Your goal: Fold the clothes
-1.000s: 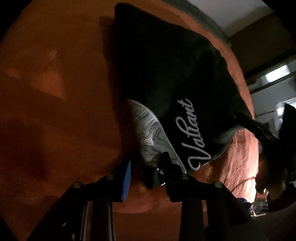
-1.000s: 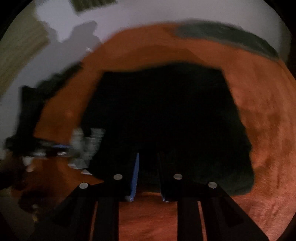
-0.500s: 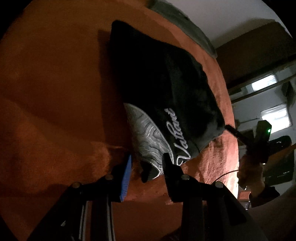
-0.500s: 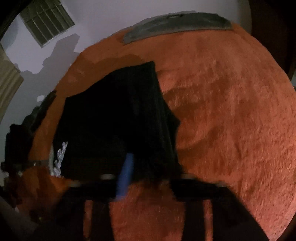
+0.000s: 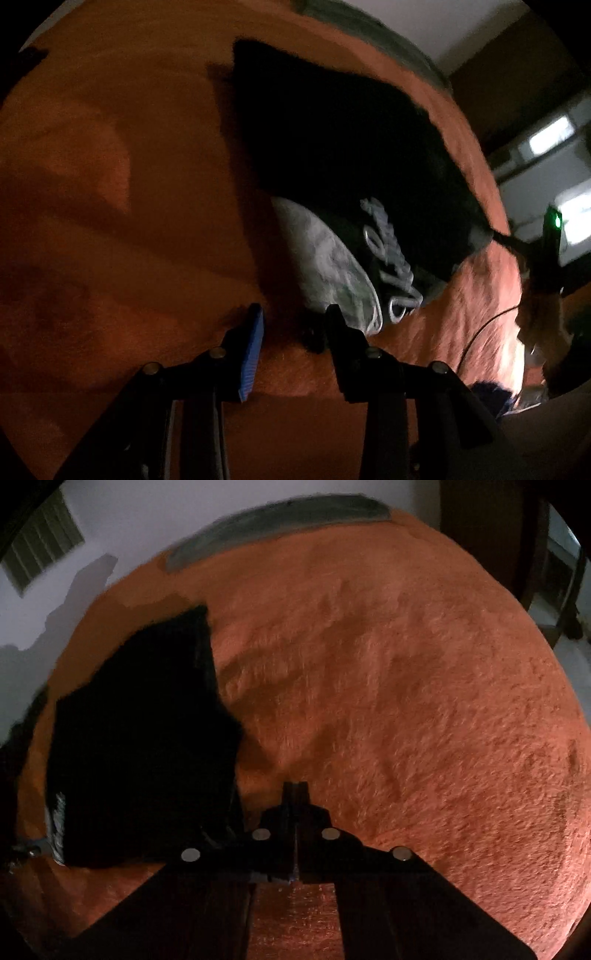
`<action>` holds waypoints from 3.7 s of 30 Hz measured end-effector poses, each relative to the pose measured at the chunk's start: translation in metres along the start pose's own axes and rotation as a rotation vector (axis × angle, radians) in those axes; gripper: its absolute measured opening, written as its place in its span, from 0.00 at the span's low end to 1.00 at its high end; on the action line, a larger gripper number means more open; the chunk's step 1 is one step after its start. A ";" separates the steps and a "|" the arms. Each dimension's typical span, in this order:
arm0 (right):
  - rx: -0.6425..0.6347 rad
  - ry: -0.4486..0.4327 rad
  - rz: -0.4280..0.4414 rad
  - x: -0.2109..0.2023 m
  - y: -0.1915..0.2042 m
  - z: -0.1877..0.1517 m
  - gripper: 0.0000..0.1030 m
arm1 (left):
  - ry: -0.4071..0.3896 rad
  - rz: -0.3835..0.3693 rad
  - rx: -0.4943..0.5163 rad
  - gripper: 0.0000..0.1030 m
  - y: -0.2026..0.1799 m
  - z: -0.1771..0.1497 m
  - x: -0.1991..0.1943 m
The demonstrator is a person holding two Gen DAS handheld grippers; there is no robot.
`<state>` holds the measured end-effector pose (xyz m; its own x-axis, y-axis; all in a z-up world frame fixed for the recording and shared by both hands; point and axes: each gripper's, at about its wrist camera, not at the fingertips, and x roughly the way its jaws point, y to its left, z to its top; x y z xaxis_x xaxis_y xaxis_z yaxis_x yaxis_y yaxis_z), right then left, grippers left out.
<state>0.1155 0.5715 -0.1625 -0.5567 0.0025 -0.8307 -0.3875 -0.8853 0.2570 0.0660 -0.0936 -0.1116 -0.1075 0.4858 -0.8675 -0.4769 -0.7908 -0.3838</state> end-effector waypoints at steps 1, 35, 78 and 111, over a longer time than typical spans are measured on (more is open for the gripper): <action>-0.011 -0.022 0.023 -0.006 0.006 0.003 0.00 | -0.039 0.006 -0.001 0.36 -0.001 0.005 -0.011; -0.472 0.156 0.278 0.023 0.176 -0.058 0.00 | -0.076 0.082 0.275 0.38 -0.087 -0.033 0.041; -0.350 -0.034 0.163 0.071 0.200 0.099 0.00 | -0.317 0.225 -0.065 0.61 -0.040 0.094 0.030; -0.301 0.004 0.279 -0.059 0.106 -0.030 0.00 | -0.278 0.290 0.087 0.75 -0.033 -0.003 -0.018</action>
<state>0.1293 0.4638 -0.1016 -0.6068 -0.2585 -0.7517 0.0110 -0.9483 0.3172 0.0861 -0.0779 -0.0840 -0.4747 0.3385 -0.8124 -0.4623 -0.8814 -0.0971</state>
